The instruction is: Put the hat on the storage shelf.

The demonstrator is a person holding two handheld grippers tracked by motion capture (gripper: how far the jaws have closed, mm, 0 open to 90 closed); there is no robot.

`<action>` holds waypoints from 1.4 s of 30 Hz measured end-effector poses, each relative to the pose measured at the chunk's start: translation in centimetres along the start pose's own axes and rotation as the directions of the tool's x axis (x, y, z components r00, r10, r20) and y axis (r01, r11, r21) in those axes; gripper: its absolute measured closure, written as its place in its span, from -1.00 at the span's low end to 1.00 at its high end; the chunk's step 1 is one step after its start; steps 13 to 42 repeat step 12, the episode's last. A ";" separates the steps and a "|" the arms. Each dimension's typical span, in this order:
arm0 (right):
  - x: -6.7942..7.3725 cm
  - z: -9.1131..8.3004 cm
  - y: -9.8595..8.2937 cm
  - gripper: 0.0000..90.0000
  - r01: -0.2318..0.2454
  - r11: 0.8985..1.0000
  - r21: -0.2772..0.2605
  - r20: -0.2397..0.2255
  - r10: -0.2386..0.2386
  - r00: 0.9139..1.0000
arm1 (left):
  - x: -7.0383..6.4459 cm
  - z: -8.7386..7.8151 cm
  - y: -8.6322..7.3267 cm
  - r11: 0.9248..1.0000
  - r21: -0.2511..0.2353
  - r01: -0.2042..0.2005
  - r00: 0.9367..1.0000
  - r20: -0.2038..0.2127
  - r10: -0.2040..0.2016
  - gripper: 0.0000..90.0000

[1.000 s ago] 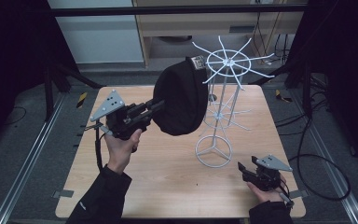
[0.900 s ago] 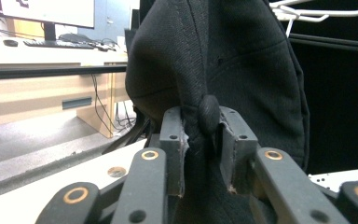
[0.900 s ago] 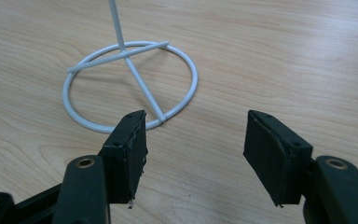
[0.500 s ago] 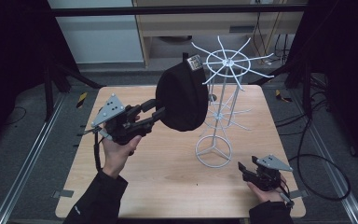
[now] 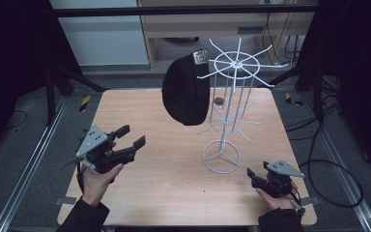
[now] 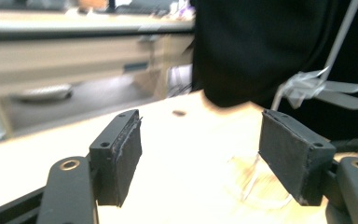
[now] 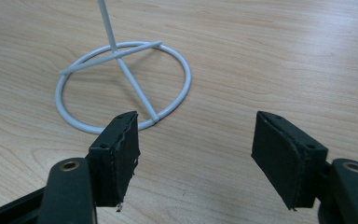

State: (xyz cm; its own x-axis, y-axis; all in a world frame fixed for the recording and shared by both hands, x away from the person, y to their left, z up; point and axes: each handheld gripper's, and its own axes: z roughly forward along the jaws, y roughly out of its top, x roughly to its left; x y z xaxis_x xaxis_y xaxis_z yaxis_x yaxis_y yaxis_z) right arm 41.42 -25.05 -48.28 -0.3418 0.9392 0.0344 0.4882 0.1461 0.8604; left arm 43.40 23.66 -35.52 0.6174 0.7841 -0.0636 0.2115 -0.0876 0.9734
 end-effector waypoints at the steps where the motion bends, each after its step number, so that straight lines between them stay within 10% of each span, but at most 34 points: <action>1: 0.0 0.0 0.0 -0.32 0.000 1.000 0.000 0.001 0.000 1.000 | 0.4 -0.1 -1.1 1.000 0.025 0.012 1.000 -0.016 -0.012 -0.36; 5: -0.1 0.1 -0.1 -0.37 -0.001 1.000 0.000 0.010 0.001 1.000 | 2.6 -0.5 -5.1 0.991 0.113 0.067 0.994 -0.092 -0.056 -0.39; 12: -0.3 0.1 -0.1 -0.44 -0.008 1.000 0.004 0.011 0.008 1.000 | 6.6 -0.5 -10.6 0.950 0.283 0.129 0.960 -0.275 -0.049 -0.46; 42: -0.3 0.1 -0.1 -0.44 -0.008 1.000 0.004 0.011 0.008 1.000 | 6.6 -0.5 -10.6 0.950 0.283 0.129 0.960 -0.275 -0.049 -0.46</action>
